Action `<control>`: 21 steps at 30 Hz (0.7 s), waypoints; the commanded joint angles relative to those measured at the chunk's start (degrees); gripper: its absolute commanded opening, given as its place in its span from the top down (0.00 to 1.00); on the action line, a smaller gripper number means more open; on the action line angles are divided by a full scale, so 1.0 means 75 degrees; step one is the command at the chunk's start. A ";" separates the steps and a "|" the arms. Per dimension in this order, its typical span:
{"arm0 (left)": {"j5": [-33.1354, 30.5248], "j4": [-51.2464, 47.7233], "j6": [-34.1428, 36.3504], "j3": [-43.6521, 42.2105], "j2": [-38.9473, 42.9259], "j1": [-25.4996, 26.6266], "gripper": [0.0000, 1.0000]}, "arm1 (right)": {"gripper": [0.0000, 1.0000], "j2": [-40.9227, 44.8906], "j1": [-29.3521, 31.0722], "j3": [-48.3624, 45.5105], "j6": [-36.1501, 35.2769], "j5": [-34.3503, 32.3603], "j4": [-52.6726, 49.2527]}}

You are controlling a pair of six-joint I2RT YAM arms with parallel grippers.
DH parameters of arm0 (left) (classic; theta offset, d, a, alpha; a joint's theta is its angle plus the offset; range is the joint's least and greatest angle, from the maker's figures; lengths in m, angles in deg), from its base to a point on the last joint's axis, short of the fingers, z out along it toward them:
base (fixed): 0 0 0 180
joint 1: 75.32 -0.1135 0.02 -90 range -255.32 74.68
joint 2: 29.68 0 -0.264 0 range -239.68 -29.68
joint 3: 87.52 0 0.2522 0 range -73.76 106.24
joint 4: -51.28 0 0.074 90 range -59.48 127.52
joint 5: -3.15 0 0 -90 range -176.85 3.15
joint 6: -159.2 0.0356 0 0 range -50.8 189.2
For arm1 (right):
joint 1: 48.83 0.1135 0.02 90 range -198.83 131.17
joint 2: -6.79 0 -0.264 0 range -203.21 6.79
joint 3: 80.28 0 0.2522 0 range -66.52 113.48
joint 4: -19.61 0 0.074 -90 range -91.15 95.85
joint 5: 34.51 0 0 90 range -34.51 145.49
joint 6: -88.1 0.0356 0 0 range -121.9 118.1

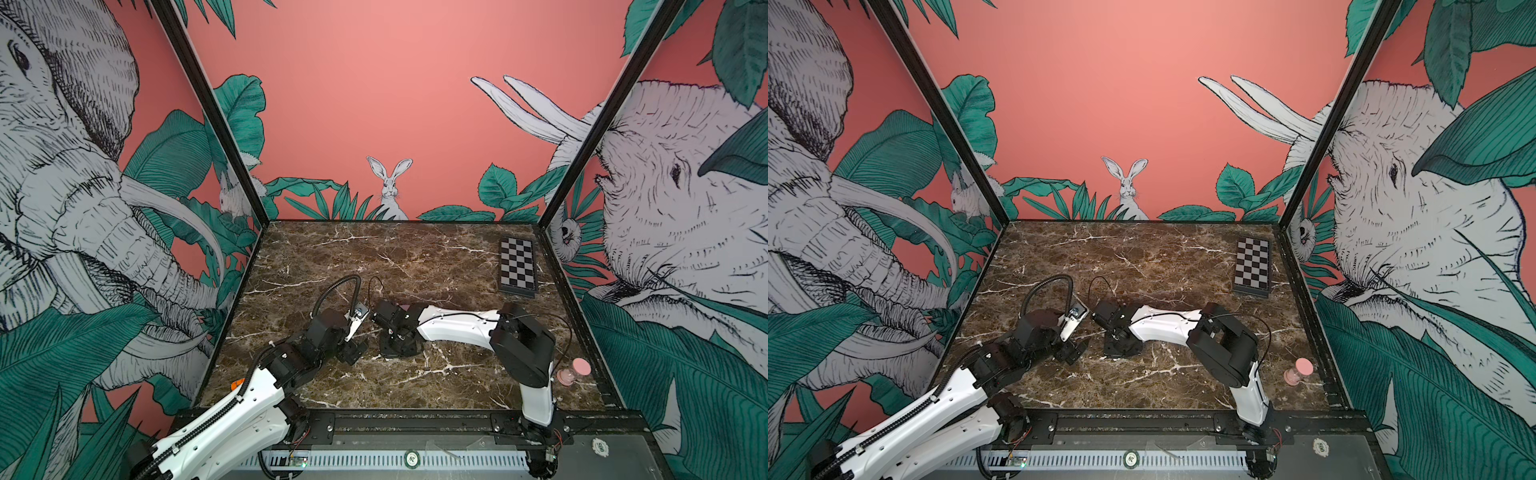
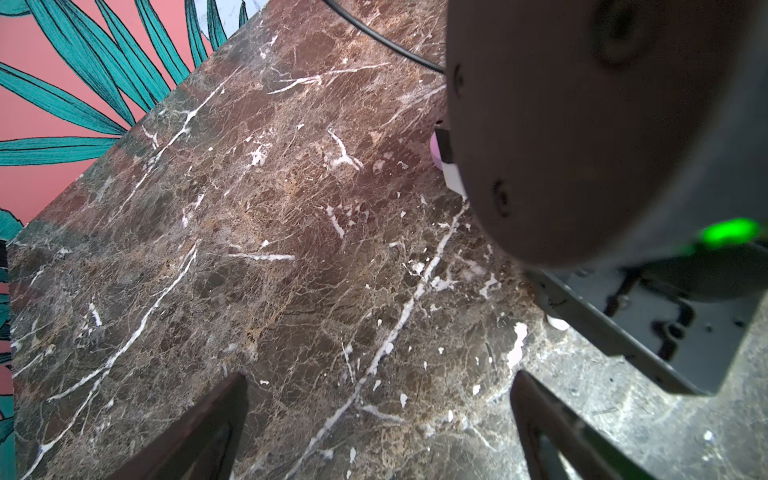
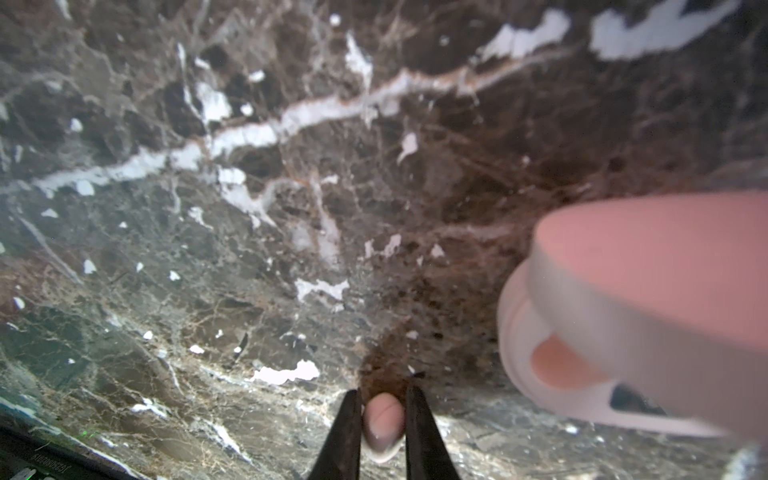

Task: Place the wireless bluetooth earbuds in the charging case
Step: 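Lower the held pink earbud with the right gripper into the case's empty slot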

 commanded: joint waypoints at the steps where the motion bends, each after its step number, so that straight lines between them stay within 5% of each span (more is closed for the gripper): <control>1: 0.0033 0.0098 -0.0006 0.0175 0.0076 -0.0019 0.01 | 0.83 0.0414 0.0033 0.0007 -0.0039 -0.0405 -0.0275; 21: 0.0111 0.0086 -0.0085 0.0196 0.0161 -0.0017 0.01 | 0.84 0.1112 0.0098 -0.0118 0.0008 -0.1389 -0.1011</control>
